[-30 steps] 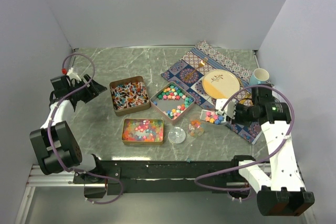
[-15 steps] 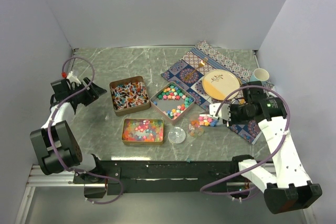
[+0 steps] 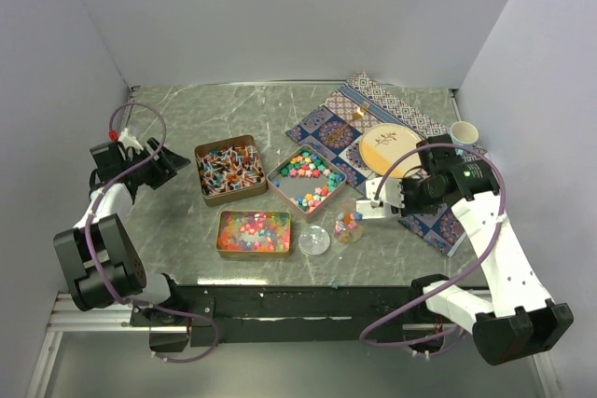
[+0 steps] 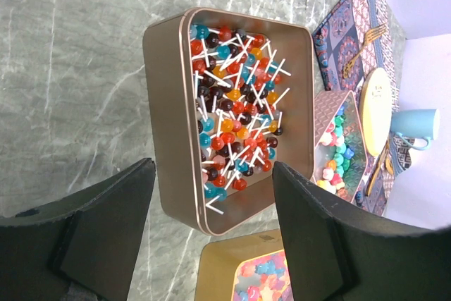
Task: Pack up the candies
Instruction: Place the fake candies in the packing bottle, then adjust the spatula, then scoop the fake candies from the storage box.
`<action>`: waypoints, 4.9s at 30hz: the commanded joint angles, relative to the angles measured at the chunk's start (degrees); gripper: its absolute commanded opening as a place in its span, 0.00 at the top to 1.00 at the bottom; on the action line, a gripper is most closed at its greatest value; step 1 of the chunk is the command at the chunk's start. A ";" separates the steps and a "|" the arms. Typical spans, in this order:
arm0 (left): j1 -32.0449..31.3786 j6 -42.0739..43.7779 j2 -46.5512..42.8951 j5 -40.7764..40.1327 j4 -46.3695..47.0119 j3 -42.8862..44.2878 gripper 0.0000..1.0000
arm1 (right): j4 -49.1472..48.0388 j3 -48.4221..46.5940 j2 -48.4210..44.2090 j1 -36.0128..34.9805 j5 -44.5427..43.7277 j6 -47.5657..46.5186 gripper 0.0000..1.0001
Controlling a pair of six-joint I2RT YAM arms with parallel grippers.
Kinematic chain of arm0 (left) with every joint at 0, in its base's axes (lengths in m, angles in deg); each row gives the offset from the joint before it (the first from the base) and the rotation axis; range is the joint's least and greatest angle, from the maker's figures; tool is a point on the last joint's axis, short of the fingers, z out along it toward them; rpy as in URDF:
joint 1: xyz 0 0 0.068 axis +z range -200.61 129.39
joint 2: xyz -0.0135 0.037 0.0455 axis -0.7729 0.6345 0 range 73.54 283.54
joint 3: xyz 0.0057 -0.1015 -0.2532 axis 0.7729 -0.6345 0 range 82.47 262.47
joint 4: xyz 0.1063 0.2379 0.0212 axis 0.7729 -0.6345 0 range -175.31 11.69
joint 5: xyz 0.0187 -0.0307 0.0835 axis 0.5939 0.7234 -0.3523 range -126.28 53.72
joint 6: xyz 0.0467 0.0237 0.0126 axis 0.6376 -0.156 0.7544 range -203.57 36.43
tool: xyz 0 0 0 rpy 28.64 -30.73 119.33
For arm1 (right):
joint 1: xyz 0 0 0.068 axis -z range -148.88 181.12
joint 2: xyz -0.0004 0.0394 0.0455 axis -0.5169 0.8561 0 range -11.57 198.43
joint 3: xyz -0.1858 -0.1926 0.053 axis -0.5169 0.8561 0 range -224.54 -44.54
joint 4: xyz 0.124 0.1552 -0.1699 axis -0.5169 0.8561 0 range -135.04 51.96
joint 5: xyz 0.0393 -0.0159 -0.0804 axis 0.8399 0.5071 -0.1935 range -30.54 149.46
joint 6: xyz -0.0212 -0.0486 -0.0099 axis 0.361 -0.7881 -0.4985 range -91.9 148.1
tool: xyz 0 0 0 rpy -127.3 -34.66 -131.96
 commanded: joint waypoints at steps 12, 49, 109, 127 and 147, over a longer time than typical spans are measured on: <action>-3.83 -13.44 -2.75 12.83 12.76 2.86 0.22 | -4.92 -14.51 3.57 -3.83 -2.12 5.25 1.00; -24.06 -30.49 15.79 31.31 30.86 15.97 0.39 | -29.62 -39.59 39.44 -28.53 8.61 32.86 1.00; -23.62 -21.88 22.03 44.94 20.76 21.77 0.99 | -24.00 -39.85 42.69 -21.94 18.80 43.94 0.75; -18.35 3.25 16.59 -11.56 -16.15 35.32 0.34 | -1.00 -46.00 44.01 -14.91 10.30 24.18 1.00; -15.01 -1.58 5.95 -14.48 -9.48 20.63 0.33 | 7.46 -38.53 46.20 -16.05 -12.75 30.66 1.00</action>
